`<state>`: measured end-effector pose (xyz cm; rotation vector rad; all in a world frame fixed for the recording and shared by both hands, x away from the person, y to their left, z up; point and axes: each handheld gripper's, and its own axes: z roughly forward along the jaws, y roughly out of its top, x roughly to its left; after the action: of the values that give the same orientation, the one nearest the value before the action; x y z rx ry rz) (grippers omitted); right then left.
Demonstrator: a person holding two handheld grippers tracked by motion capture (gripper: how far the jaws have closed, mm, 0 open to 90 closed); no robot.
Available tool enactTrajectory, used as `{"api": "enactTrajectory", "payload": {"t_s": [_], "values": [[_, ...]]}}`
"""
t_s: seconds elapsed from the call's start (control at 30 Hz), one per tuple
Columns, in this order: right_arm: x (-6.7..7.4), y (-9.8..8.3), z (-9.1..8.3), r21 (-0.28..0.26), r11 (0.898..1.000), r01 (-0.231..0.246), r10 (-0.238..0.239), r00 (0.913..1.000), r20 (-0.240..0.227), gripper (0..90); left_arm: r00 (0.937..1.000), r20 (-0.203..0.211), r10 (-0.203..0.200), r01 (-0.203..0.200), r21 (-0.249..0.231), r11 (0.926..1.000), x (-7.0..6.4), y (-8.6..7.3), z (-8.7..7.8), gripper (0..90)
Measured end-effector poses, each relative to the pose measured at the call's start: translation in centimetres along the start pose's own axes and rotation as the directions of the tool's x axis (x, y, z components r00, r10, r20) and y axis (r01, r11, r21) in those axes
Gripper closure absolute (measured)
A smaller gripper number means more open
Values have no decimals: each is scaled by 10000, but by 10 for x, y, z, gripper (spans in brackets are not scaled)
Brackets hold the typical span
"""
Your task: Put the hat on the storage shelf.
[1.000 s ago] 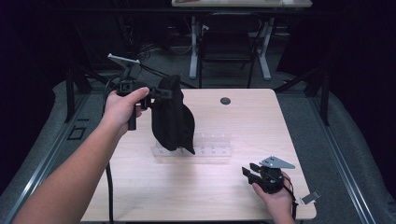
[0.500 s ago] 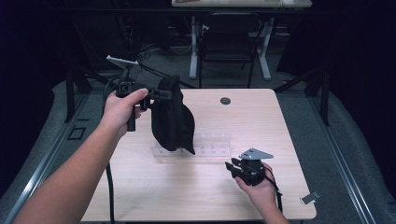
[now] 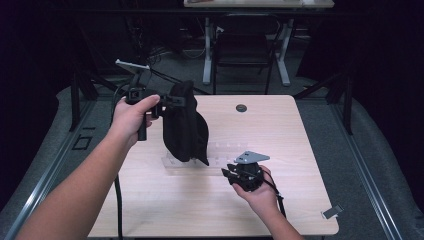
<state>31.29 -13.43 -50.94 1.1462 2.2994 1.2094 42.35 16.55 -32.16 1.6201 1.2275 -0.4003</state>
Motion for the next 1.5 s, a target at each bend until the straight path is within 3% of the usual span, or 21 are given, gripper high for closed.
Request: {"api": "enactTrajectory", "payload": {"t_s": [0.3, 0.63, 0.8, 1.0, 1.4, 1.5], "values": [[20, 22, 9, -167, 9992, 376, -385, 9977, -561, 676, 10000, 64, 2, -3, 18, 10000, -2, 0, 3, 888], [31, 33, 17, -164, 9978, 644, -654, 9951, -744, 684, 9999, 122, 101, -102, 87, 9999, -4, 0, 7, 888], [34, 40, 20, -119, 9963, 848, -854, 9948, -557, 707, 9999, 111, 124, -125, 120, 9998, -4, -1, 7, 888], [35, 43, 22, -116, 9971, 756, -761, 9958, -518, 739, 9999, 103, 131, -131, 72, 9999, -3, -1, 6, 888], [41, 40, 21, -169, 9857, 1676, -1676, 9859, 36, 805, 9996, 190, 211, -211, -26, 9998, -5, -1, 10, 866], [45, 38, 20, -95, 9756, 2193, -2189, 9751, 355, 818, 9988, 334, 349, -350, 14, 9994, -6, -2, 11, 824]]}}
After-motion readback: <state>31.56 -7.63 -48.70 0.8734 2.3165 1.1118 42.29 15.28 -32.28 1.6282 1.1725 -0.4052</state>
